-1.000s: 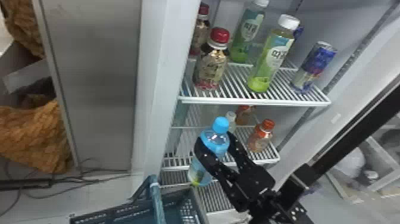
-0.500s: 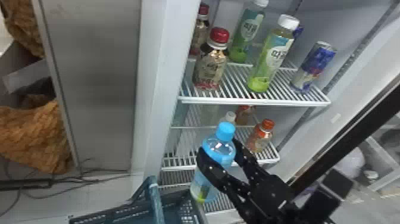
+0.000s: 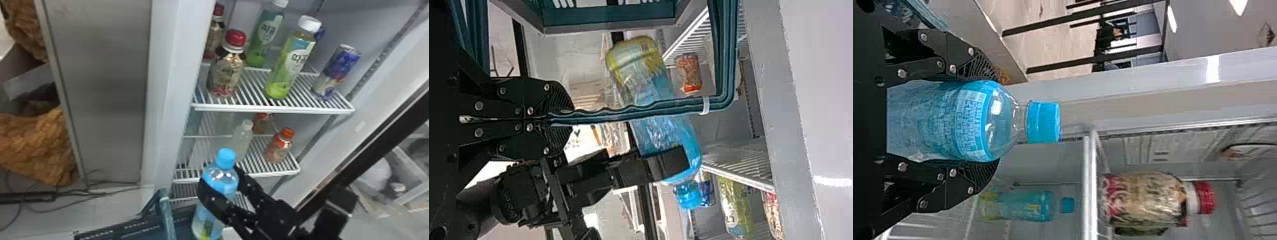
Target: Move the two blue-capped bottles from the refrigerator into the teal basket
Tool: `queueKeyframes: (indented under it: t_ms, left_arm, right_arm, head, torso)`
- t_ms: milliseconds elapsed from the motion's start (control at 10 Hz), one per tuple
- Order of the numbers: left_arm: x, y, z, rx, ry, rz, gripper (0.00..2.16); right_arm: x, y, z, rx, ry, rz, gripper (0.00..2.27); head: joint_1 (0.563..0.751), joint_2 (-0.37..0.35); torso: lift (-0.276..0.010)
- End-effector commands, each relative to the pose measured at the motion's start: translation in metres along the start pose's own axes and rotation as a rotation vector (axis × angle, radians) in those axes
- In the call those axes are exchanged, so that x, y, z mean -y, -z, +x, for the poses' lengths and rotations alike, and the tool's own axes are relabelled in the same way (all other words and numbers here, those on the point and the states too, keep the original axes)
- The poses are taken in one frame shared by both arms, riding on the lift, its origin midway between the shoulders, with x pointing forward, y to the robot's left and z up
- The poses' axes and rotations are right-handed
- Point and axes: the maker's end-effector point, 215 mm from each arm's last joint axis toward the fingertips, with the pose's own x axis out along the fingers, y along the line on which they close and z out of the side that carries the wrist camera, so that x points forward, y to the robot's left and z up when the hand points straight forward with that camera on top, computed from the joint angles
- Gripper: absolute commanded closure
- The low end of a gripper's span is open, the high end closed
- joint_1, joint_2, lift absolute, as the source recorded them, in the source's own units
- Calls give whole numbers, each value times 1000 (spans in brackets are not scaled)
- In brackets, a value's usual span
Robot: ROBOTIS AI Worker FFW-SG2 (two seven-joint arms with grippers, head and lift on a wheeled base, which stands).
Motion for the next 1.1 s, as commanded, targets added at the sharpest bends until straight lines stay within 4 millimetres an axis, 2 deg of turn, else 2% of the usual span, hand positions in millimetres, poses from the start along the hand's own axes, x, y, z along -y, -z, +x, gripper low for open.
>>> queueKeyframes:
  t_ms: [0,500,800,1000]
  left_arm:
    - [1,0,1,-1,2,2,1159]
    - [1,-1,1,1,4,2,1161]
    - [2,-2,1,3,7,4,1161]
    - [2,-2,1,4,5,2,1161]
  right_arm:
    - [-3,13,9,-14,-21,25,677]
    - [-1,42,33,-15,-55,50,676]
    - [12,67,45,-25,-63,55,674]
    - [16,76,46,-31,-61,56,535]
  head:
    - [695,-350]
    - [695,-350]
    - [695,-350]
    - [695,-350]
  torso:
    - [-166]
    - [-166]
    - [-166]
    - [-166]
